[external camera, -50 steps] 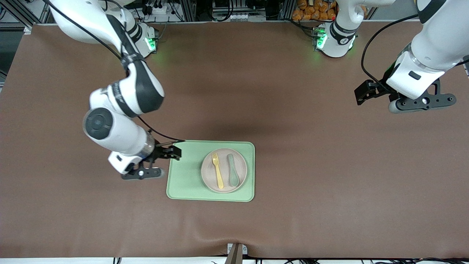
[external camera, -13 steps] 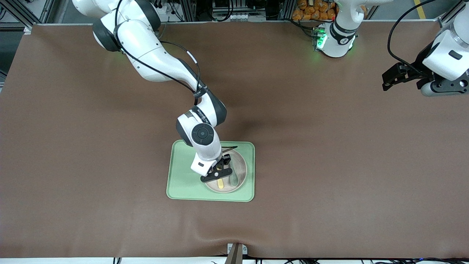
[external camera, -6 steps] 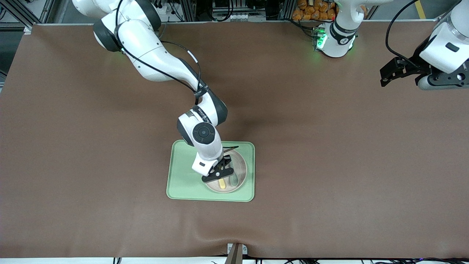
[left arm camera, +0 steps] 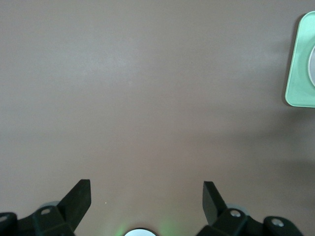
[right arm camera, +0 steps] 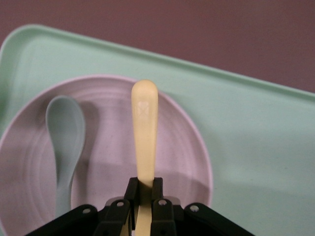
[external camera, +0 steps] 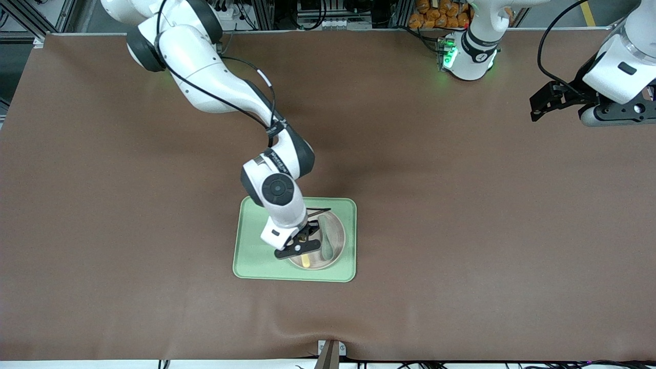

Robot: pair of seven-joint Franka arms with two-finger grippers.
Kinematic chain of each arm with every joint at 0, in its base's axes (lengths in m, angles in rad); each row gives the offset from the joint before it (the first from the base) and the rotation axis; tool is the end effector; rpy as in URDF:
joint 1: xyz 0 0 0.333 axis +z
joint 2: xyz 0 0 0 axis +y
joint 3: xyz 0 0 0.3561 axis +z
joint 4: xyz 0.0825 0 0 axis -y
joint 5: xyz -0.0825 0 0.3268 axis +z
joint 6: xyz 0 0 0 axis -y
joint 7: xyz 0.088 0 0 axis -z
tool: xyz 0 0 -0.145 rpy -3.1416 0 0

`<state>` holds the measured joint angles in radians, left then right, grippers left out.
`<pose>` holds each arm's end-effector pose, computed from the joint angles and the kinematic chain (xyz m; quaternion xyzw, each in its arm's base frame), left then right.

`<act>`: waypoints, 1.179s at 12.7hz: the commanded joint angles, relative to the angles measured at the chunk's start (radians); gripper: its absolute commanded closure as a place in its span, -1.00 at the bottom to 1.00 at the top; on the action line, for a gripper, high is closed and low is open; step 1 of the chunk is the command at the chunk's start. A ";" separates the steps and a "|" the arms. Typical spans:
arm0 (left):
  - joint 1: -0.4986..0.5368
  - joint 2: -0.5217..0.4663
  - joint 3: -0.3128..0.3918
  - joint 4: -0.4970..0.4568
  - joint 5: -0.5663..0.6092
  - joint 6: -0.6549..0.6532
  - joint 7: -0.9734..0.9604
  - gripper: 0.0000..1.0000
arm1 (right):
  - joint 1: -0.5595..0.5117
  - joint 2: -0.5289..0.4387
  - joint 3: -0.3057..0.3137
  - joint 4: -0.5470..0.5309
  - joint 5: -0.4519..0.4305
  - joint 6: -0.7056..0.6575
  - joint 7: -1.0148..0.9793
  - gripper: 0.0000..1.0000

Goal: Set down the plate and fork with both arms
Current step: 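Carry the fork with the right gripper beside the plate on the placemat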

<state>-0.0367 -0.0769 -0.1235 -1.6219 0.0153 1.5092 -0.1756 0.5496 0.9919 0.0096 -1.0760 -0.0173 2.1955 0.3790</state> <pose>0.4564 -0.0742 0.6370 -0.9997 -0.0083 0.0159 0.0152 0.6594 0.4082 0.2428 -0.9937 -0.0920 -0.0584 0.0257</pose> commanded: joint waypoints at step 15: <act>0.017 -0.006 -0.007 -0.018 0.000 0.032 0.024 -1.00 | -0.154 -0.171 0.003 -0.352 0.088 0.102 -0.078 0.77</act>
<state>-0.0306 -0.0741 -0.1250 -1.6306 0.0153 1.5310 -0.1751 0.4081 0.8640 0.0053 -1.3690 0.0623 2.2775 0.3205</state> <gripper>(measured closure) 0.000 0.859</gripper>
